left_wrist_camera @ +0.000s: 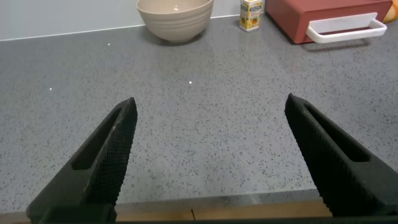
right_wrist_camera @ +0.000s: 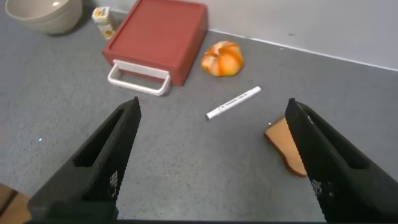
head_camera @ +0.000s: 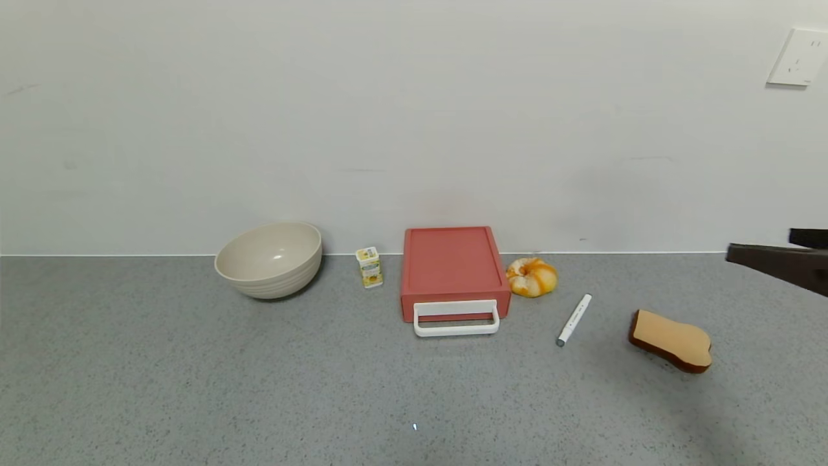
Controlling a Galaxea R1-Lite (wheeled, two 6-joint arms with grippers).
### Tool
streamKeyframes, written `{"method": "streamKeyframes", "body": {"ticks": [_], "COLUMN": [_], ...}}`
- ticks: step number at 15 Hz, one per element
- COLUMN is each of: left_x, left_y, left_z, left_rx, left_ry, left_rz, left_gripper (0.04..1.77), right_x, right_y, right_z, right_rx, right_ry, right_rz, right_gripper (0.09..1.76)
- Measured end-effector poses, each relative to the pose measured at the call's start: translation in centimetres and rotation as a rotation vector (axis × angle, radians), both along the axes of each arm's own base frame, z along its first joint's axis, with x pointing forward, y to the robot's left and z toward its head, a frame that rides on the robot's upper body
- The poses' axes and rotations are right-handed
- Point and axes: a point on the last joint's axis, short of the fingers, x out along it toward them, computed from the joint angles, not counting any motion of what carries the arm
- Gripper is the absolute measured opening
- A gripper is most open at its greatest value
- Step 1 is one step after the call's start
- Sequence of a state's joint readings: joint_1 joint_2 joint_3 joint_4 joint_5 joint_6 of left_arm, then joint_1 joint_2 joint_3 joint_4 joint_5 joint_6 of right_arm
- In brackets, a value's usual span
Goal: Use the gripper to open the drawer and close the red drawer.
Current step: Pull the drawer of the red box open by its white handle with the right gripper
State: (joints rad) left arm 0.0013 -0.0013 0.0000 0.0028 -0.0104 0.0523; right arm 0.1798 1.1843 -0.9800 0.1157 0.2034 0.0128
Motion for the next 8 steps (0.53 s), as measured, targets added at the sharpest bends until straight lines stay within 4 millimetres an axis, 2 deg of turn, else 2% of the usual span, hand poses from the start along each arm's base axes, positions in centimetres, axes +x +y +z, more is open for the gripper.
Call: {"method": "streamKeyframes", "body": {"ticks": [4, 8], "left_x": [0.0, 0.0], "left_y": [0.0, 0.0], "left_z": [0.0, 0.0], "left_rx": [0.0, 0.0], "left_ry": [0.0, 0.0], "left_rz": [0.0, 0.0], "left_gripper": [1.72, 1.72], "right_x": [5.0, 8.3], "right_y": [3.2, 5.7], "right_z": [-1.5, -3.3], "right_rx": [-0.017, -0.026], "right_ry": [0.091, 0.165], "right_rz": [0.092, 0.144], "right_gripper": [1.71, 1.71]}}
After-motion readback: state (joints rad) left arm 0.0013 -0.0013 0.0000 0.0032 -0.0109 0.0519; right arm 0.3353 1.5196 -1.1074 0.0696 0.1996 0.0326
